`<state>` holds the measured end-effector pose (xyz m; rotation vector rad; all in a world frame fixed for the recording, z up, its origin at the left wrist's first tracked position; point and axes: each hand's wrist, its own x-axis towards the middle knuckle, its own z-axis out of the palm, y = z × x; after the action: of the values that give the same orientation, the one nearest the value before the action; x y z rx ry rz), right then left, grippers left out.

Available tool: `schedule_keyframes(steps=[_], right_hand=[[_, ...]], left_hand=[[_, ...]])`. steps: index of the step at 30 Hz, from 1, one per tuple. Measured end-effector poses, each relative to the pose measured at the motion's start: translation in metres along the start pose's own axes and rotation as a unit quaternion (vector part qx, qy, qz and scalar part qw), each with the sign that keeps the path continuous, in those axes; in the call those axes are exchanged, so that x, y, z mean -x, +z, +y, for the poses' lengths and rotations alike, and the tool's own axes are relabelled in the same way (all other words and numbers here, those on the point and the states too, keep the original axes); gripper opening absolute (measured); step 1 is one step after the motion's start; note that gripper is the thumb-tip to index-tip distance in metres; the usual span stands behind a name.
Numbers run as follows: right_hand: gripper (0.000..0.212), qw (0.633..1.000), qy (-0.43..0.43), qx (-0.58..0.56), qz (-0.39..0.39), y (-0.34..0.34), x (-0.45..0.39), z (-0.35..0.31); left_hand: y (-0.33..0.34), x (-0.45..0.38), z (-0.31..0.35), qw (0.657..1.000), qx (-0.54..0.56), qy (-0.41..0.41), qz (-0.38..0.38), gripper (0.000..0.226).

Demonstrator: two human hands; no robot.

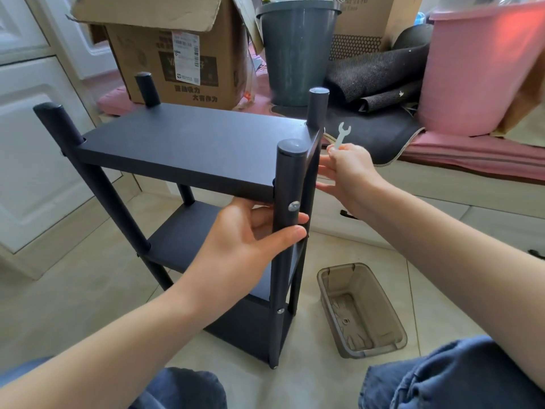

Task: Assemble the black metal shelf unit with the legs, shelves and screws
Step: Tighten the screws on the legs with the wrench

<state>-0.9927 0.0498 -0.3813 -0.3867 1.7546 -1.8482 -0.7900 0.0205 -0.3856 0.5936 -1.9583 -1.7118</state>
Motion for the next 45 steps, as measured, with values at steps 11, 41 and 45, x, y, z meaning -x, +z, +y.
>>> schedule_keyframes(steps=[11,41,45], right_hand=[[0.019,0.998,-0.053,0.004,-0.034,-0.020,0.013,0.003],[0.009,0.920,-0.273,0.202,-0.198,0.017,0.115,0.012],[0.012,0.925,-0.252,0.193,-0.208,0.018,0.113,0.007]], left_hand=[[-0.045,-0.001,0.002,0.998,-0.055,-0.003,-0.031,0.032],[-0.123,-0.052,-0.018,0.943,-0.223,0.113,0.221,0.063],[-0.109,-0.051,-0.008,0.922,-0.227,0.138,0.281,0.069]])
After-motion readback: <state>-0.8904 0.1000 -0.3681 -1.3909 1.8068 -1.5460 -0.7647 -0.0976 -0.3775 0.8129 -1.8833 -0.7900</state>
